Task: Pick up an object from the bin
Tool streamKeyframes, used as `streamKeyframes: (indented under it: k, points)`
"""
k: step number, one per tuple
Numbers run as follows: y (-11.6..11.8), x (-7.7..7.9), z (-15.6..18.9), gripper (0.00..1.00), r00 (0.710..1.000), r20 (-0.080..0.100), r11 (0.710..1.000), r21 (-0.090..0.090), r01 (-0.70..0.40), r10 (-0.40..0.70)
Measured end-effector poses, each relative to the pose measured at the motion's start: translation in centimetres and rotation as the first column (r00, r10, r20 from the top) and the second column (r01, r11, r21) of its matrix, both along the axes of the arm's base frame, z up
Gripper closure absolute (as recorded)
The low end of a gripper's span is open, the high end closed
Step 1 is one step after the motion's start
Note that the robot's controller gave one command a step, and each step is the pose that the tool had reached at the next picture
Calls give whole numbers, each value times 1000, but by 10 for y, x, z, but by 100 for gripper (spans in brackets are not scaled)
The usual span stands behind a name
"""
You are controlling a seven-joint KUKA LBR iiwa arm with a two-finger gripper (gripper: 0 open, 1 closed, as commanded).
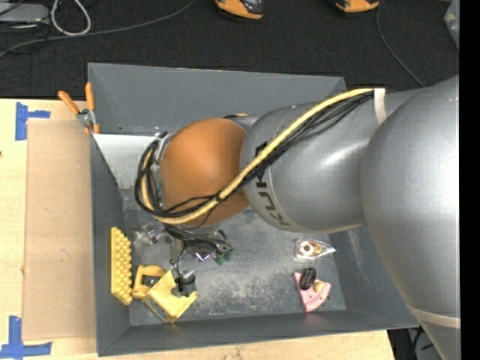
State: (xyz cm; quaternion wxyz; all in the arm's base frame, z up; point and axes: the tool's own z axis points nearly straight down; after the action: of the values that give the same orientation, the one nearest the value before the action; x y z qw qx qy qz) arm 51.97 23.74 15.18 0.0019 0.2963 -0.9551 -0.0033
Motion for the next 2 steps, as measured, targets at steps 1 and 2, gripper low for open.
streamKeyframes:
  k: [1,2]
  points:
    - [5,-27,-21,0,989,-6,989,-4,-148,148]
    - [11,19,-72,0,1000,-8,1000,-2,-24,24]
